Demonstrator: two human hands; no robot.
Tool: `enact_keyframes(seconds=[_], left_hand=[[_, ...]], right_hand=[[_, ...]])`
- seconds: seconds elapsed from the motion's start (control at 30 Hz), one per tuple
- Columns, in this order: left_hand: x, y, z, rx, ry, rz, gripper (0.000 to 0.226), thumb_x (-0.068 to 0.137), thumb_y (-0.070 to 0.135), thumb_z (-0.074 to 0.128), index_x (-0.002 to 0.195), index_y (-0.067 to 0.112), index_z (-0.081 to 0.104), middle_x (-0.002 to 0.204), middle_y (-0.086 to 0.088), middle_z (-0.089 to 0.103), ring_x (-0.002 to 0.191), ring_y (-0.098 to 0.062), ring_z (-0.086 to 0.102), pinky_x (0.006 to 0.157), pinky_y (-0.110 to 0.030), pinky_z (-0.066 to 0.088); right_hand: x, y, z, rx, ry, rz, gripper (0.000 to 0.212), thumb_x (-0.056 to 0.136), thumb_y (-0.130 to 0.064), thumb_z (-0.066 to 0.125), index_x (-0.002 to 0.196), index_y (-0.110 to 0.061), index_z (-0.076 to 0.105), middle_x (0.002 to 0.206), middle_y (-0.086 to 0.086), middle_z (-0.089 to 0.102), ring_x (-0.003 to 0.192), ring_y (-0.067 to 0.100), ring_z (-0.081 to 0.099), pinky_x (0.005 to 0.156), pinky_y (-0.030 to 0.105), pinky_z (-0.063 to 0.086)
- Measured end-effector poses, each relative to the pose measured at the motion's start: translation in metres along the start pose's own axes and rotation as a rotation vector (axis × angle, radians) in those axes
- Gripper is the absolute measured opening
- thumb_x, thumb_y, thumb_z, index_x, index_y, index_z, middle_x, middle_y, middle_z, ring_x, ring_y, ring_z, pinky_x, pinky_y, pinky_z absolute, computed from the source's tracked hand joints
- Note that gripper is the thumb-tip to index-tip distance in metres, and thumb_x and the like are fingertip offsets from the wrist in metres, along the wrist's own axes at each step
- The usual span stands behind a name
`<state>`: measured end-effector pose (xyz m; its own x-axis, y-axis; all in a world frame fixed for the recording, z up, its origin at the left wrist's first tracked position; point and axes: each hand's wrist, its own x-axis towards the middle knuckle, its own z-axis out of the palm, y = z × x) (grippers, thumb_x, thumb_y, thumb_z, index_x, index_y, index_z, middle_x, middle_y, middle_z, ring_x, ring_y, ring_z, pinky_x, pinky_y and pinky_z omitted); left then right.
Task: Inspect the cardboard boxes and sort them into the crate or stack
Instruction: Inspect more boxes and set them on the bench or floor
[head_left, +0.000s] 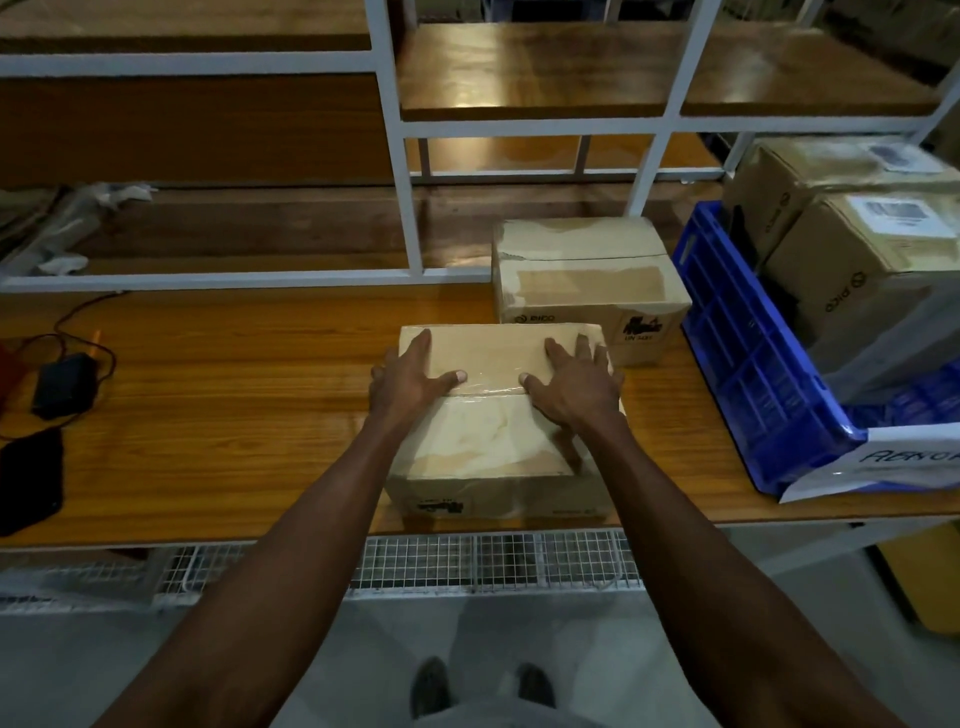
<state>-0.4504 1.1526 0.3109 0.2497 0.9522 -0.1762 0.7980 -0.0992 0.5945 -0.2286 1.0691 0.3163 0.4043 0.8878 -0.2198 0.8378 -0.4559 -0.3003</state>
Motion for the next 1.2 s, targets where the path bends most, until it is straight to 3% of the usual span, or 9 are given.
enact_keyframes(seconds=[0.1, 0.17, 0.3, 0.53, 0.63, 0.83, 0.97, 1.1, 1.2], left_hand=[[-0.011, 0.014, 0.004, 0.189, 0.069, 0.052, 0.065, 0.092, 0.057, 0.066, 0.149, 0.037, 0.043, 0.170, -0.009, 0.005, 0.146, -0.049, 0.022, 0.114, -0.061, 0.027], [-0.020, 0.029, 0.014, 0.315, 0.076, 0.118, 0.055, 0.096, 0.053, 0.061, 0.147, 0.040, 0.045, 0.169, -0.007, 0.013, 0.147, -0.045, 0.021, 0.114, -0.062, 0.024], [-0.032, 0.039, 0.029, 0.425, -0.014, 0.118, 0.061, 0.100, 0.056, 0.049, 0.156, 0.040, 0.030, 0.167, -0.004, 0.021, 0.153, -0.048, 0.009, 0.115, -0.069, 0.014], [-0.029, 0.042, 0.014, 0.415, -0.071, 0.126, 0.064, 0.098, 0.060, 0.052, 0.156, 0.039, 0.034, 0.167, -0.003, 0.024, 0.151, -0.048, 0.014, 0.115, -0.067, 0.019], [-0.032, 0.037, 0.014, 0.441, -0.104, 0.124, 0.067, 0.098, 0.061, 0.051, 0.158, 0.041, 0.028, 0.170, -0.003, 0.017, 0.154, -0.045, 0.008, 0.116, -0.068, 0.015], [-0.083, 0.033, 0.034, 0.328, -0.074, 0.148, 0.055, 0.099, 0.054, 0.054, 0.151, 0.043, 0.040, 0.166, -0.001, 0.024, 0.155, -0.037, 0.011, 0.118, -0.068, 0.009], [-0.094, 0.021, 0.039, 0.292, -0.063, 0.145, 0.054, 0.102, 0.058, 0.044, 0.154, 0.048, 0.035, 0.171, 0.006, 0.016, 0.158, -0.031, 0.001, 0.121, -0.062, -0.001], [-0.089, 0.014, 0.037, 0.277, -0.087, 0.159, 0.057, 0.100, 0.063, 0.043, 0.155, 0.050, 0.034, 0.171, 0.007, 0.015, 0.158, -0.030, -0.001, 0.121, -0.061, -0.002], [-0.089, 0.006, 0.033, 0.294, -0.129, 0.190, 0.062, 0.098, 0.068, 0.043, 0.156, 0.050, 0.030, 0.172, 0.008, 0.010, 0.159, -0.026, -0.004, 0.122, -0.059, -0.003]], right_hand=[[0.001, 0.002, -0.003, -0.027, -0.017, 0.009, 0.082, 0.096, -0.074, 0.045, 0.165, -0.038, 0.017, 0.175, 0.008, 0.000, 0.160, 0.039, 0.001, 0.122, 0.064, 0.015], [0.001, 0.004, -0.004, -0.036, -0.028, 0.005, 0.083, 0.096, -0.075, 0.044, 0.165, -0.038, 0.016, 0.175, 0.008, 0.000, 0.160, 0.039, 0.001, 0.122, 0.064, 0.015], [-0.002, 0.003, -0.004, -0.034, -0.029, -0.013, 0.082, 0.097, -0.073, 0.045, 0.165, -0.038, 0.017, 0.175, 0.008, -0.001, 0.160, 0.040, 0.000, 0.123, 0.065, 0.015], [-0.032, -0.023, -0.006, -0.018, -0.174, -0.039, 0.069, 0.097, -0.057, 0.062, 0.158, -0.039, 0.035, 0.172, 0.008, 0.013, 0.155, 0.050, 0.007, 0.122, 0.070, 0.013], [-0.045, -0.021, 0.013, 0.026, -0.121, -0.037, 0.069, 0.099, -0.057, 0.058, 0.160, -0.043, 0.029, 0.174, 0.004, 0.004, 0.157, 0.049, -0.004, 0.123, 0.069, 0.005], [-0.046, -0.019, 0.012, 0.067, -0.086, -0.041, 0.070, 0.097, -0.057, 0.061, 0.159, -0.042, 0.033, 0.174, 0.003, 0.007, 0.157, 0.048, -0.002, 0.123, 0.068, 0.005], [-0.053, -0.017, 0.019, 0.064, -0.030, -0.064, 0.064, 0.100, -0.057, 0.055, 0.159, -0.041, 0.034, 0.174, 0.004, 0.010, 0.158, 0.046, -0.001, 0.124, 0.066, 0.002], [-0.070, -0.007, 0.022, 0.039, 0.007, -0.111, 0.060, 0.101, -0.059, 0.051, 0.156, -0.040, 0.040, 0.172, 0.004, 0.019, 0.159, 0.038, 0.009, 0.126, 0.061, 0.010], [-0.094, 0.005, 0.025, 0.066, 0.000, -0.086, 0.063, 0.097, -0.066, 0.053, 0.155, -0.045, 0.039, 0.173, 0.002, 0.014, 0.159, 0.038, 0.001, 0.126, 0.061, 0.003]])
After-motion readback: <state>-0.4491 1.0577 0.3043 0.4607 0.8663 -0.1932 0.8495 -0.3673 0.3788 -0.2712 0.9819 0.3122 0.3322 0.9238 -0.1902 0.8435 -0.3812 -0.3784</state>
